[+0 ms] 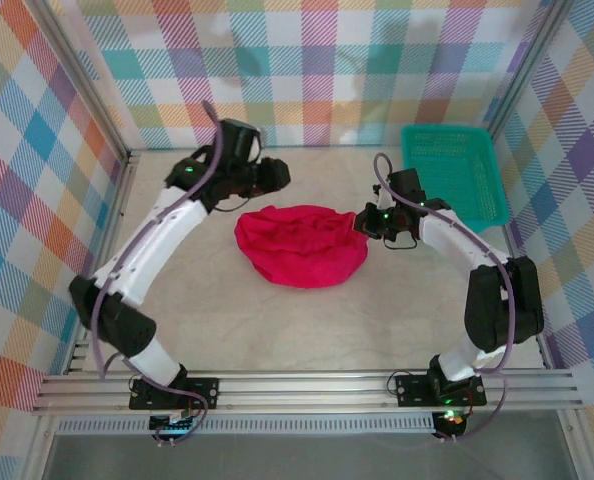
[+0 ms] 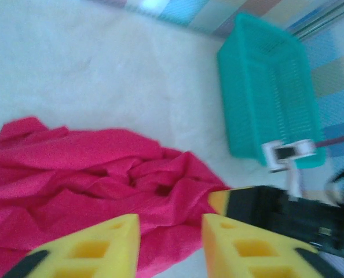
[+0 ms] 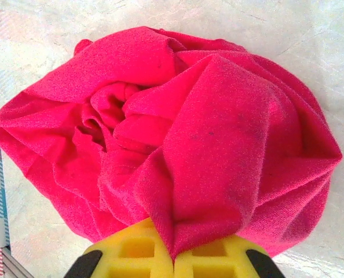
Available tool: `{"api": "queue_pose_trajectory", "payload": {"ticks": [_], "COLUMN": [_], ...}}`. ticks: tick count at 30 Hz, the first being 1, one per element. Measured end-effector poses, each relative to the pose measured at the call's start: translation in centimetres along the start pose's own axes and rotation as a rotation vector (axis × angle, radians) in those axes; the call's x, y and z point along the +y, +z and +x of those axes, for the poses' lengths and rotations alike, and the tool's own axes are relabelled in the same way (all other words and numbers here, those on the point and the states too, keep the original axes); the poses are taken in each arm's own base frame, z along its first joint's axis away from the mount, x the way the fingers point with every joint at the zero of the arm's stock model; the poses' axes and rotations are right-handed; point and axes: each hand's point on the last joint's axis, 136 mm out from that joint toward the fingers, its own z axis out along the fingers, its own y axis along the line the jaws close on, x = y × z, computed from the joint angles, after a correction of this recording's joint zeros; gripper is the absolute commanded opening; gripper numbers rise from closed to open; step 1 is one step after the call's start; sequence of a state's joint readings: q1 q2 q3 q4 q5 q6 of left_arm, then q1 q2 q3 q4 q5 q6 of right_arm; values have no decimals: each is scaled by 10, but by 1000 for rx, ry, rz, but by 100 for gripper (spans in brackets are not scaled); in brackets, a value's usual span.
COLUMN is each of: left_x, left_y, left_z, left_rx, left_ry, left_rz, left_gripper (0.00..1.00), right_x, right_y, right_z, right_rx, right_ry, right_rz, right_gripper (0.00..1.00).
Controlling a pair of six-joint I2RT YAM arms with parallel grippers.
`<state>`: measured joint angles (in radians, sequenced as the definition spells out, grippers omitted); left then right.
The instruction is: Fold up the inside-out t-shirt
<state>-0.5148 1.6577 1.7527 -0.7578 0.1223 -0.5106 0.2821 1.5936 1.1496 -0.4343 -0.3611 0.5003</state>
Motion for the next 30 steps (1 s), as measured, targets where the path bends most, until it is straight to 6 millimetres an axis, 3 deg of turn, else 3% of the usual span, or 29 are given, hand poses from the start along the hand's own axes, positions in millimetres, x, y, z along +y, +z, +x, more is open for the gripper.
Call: {"api": "queue_pose_trajectory", "payload": {"ticks": [2,5,16,21,24,28,30], "left_x": [24,53,79,88,90,93,94], "left_y": [39,81,160,178,183,186,185], "left_z": [24,57,89,100,96,84,76], "left_rx": [93,205,309,344,333,293,271], "left_ry": [-12,-20,24,35,47,78,101], "left_rz": [-66,-144,-159,-178,-195,-227,-247], "left_gripper": [55,56,42,38,26,0,0], "right_x": [1,2,3,3,4,5,6], "right_y": [0,0,0,0,0,0,0], "right_z": [0,1,2,2,2,3,3], "right_rx": [2,5,8,9,11,15,18], "right_ry": [0,0,3,3,6,6,6], "right_rz": [-3,-10,-21,-23,-25,-33,-38], "right_gripper": [0,0,0,0,0,0,0]}}
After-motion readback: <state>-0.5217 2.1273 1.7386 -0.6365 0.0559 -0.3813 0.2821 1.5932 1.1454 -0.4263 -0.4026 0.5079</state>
